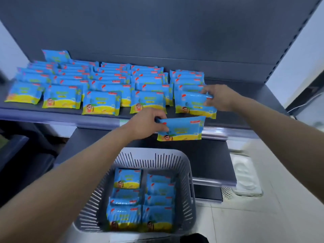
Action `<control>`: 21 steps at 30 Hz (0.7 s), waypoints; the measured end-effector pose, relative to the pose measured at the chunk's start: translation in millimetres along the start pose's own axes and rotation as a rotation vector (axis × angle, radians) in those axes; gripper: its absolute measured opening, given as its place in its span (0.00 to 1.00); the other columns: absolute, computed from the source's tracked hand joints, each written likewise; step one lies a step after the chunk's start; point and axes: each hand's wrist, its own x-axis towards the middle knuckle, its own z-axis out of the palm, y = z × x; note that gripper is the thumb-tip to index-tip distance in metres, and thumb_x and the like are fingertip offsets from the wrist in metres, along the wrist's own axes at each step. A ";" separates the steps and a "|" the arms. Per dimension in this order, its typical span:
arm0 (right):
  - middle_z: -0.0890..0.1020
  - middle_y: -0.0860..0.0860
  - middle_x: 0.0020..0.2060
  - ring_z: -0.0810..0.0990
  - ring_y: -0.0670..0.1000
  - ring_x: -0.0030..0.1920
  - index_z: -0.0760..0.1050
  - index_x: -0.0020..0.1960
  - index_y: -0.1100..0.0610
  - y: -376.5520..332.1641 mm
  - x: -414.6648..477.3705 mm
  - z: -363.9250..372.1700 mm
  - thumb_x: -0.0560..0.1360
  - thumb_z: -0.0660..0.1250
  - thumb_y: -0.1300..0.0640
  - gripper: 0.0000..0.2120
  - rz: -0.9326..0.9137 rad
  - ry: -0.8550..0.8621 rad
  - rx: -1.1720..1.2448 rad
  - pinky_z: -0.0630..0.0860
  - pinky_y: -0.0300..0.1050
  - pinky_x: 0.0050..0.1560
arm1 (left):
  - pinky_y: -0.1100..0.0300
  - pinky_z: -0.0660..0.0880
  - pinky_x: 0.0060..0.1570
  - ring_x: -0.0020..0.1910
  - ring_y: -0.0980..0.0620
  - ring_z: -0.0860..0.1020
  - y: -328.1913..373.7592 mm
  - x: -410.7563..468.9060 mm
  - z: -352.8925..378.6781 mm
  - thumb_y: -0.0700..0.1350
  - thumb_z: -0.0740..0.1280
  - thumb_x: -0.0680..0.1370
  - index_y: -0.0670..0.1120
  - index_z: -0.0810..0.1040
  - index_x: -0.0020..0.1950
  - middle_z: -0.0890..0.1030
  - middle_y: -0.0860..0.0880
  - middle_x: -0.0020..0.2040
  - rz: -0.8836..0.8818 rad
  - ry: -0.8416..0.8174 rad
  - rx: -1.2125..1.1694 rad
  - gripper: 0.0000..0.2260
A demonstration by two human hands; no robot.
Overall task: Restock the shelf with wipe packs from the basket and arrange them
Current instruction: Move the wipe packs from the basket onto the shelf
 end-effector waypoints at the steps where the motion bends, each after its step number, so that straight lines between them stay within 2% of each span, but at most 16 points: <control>1: 0.75 0.57 0.63 0.73 0.59 0.61 0.71 0.65 0.58 5.3 4.3 4.7 0.74 0.68 0.59 0.20 -0.004 -0.023 0.001 0.70 0.50 0.62 | 0.71 0.64 0.28 0.26 0.63 0.69 4.0 6.7 -2.0 0.41 0.74 0.70 0.46 0.77 0.37 0.73 0.54 0.31 -0.004 0.026 -0.031 0.07; 5: 0.79 0.56 0.58 0.77 0.57 0.57 0.74 0.61 0.58 22.5 23.1 17.1 0.68 0.74 0.59 0.22 -0.030 -0.059 0.095 0.73 0.52 0.59 | 0.70 0.65 0.26 0.24 0.62 0.67 10.1 32.1 -6.9 0.41 0.74 0.70 0.42 0.78 0.40 0.73 0.53 0.30 -0.061 0.078 -0.083 0.06; 8: 0.77 0.55 0.61 0.76 0.56 0.59 0.73 0.64 0.57 34.6 41.1 20.1 0.67 0.75 0.58 0.27 -0.029 -0.066 0.086 0.72 0.46 0.58 | 0.67 0.66 0.30 0.28 0.60 0.69 9.8 47.4 -11.4 0.41 0.74 0.70 0.47 0.77 0.36 0.74 0.54 0.31 -0.067 0.135 -0.078 0.08; 11: 0.75 0.53 0.63 0.74 0.54 0.61 0.71 0.66 0.57 46.1 61.9 22.8 0.68 0.75 0.56 0.29 -0.041 -0.055 0.113 0.68 0.42 0.55 | 0.66 0.69 0.35 0.32 0.60 0.72 6.7 61.2 -17.2 0.41 0.75 0.70 0.51 0.76 0.34 0.79 0.52 0.37 -0.085 0.185 -0.105 0.10; 13: 0.75 0.53 0.63 0.74 0.54 0.61 0.71 0.64 0.57 51.4 76.4 23.2 0.67 0.76 0.56 0.28 -0.048 -0.042 0.136 0.68 0.40 0.54 | 0.70 0.69 0.33 0.30 0.61 0.71 5.9 70.1 -19.0 0.42 0.75 0.70 0.50 0.78 0.36 0.78 0.56 0.33 -0.103 0.183 -0.113 0.07; 16: 0.74 0.54 0.55 0.75 0.55 0.54 0.69 0.56 0.57 54.2 94.5 21.0 0.65 0.77 0.55 0.24 -0.043 -0.016 0.111 0.72 0.46 0.53 | 0.70 0.65 0.27 0.25 0.60 0.66 7.4 83.9 -16.1 0.42 0.74 0.70 0.51 0.77 0.38 0.72 0.54 0.29 -0.121 0.172 -0.110 0.08; 18: 0.69 0.52 0.50 0.72 0.53 0.49 0.66 0.52 0.54 54.9 101.4 19.3 0.64 0.77 0.52 0.25 -0.027 -0.005 0.108 0.69 0.44 0.47 | 0.72 0.63 0.25 0.22 0.62 0.64 8.2 93.3 -12.2 0.40 0.74 0.70 0.53 0.75 0.38 0.69 0.53 0.28 -0.114 0.174 -0.126 0.10; 21: 0.68 0.51 0.49 0.71 0.52 0.49 0.65 0.53 0.53 59.5 107.3 19.8 0.65 0.77 0.50 0.26 -0.020 0.008 0.138 0.66 0.42 0.46 | 0.71 0.66 0.26 0.25 0.61 0.67 8.1 108.2 -4.5 0.38 0.73 0.71 0.48 0.75 0.42 0.71 0.52 0.29 -0.139 0.172 -0.121 0.09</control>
